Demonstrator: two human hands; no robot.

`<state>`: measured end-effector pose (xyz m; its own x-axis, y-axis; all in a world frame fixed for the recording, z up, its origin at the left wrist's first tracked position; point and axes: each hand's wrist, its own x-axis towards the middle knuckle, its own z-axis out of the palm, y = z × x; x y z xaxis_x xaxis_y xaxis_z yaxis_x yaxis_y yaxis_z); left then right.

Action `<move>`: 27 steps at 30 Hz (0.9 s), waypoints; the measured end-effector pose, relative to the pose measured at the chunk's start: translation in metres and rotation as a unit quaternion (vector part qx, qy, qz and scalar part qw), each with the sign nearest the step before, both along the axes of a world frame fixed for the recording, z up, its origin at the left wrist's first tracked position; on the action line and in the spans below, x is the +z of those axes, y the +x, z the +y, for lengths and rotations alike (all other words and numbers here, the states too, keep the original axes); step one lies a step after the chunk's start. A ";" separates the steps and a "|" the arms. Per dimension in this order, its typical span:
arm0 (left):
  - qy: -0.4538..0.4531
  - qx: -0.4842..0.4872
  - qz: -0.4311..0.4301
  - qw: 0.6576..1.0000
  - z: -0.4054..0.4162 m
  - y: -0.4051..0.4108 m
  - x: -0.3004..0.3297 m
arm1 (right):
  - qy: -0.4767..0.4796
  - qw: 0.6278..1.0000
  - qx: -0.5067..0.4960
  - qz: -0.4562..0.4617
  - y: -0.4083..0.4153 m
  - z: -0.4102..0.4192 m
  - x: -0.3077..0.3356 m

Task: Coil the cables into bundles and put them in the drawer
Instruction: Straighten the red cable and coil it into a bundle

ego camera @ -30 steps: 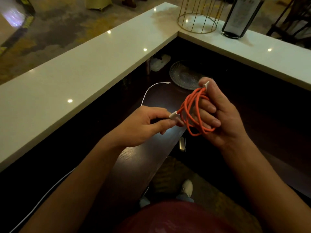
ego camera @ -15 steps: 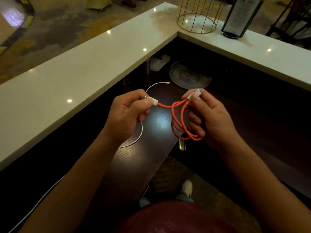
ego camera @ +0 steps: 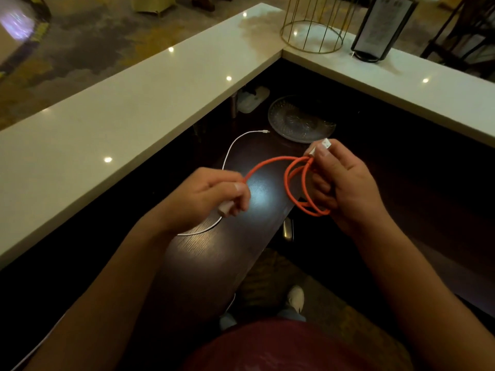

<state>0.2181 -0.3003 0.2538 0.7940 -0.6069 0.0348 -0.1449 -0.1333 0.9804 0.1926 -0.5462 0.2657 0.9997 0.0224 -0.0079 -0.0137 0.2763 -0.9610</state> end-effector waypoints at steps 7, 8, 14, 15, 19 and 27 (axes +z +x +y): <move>-0.047 -0.092 0.022 0.994 -0.006 -0.008 -0.001 | -0.106 0.993 -0.039 -0.030 0.003 0.008 -0.007; -0.077 -0.086 0.035 0.993 -0.010 -0.011 -0.002 | -0.144 0.987 -0.053 -0.048 0.001 0.013 -0.009; -0.050 0.159 -0.129 0.978 -0.051 -0.021 -0.021 | -0.137 0.989 -0.039 -0.038 -0.004 0.028 -0.014; -0.045 0.187 -0.156 0.969 -0.055 -0.023 -0.024 | -0.106 0.994 -0.028 -0.024 -0.004 0.029 -0.013; -0.058 0.276 -0.141 0.949 -0.058 -0.025 -0.030 | -0.037 0.999 -0.016 0.017 -0.003 0.031 -0.009; -0.089 0.139 0.042 0.985 -0.059 -0.021 -0.025 | 0.002 1.000 0.010 -0.004 -0.007 0.036 -0.011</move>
